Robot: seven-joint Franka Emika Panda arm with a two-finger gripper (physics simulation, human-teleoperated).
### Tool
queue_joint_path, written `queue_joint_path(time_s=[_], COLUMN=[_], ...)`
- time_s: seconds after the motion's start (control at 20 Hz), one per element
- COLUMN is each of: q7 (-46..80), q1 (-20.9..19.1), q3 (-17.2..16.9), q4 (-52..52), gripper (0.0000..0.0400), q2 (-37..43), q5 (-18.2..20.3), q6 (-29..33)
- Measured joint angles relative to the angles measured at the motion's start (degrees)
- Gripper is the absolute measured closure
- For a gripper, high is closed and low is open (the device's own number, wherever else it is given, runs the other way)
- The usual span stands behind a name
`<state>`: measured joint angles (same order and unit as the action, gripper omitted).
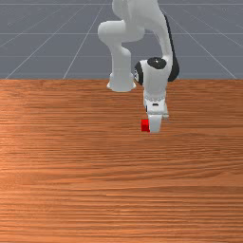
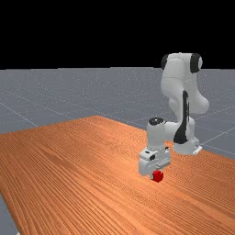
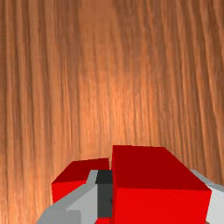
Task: Stack all the cube
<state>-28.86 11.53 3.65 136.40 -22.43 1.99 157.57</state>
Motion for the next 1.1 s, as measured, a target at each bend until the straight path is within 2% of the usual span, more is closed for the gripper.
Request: queue_joint_path(time_s=[0.05,0.1,0.15,0.4,0.55,0.7,0.75,0.95,1.1], q7=[1.2,0.4,1.4,2.4,2.4,3.7,2.0,3.1,2.8], q1=[0.9,0.3,1.0,1.8,1.8,2.1,1.5,2.1,2.0], q3=[-0.7,0.1,-0.4,-0.6,-0.4,-0.5,0.0,-0.1,0.2], q4=[0.7,2.6,3.1,7.3,7.1,6.7,5.6,8.9,8.7], gripper=[0.0206,0.0206,0.0207,0.0207,0.0210,0.0209,0.0207,0.0204,0.0207], q2=[0.5,1.4,1.9,5.0,7.1,5.6,4.4,5.8,5.7], q5=[-0.9,0.1,-0.6,-1.0,-1.0,-0.4,-0.1,-0.3,-0.2], q6=[-0.9,1.1,-0.1,2.2,-0.6,0.9,-0.7,2.2,1.4])
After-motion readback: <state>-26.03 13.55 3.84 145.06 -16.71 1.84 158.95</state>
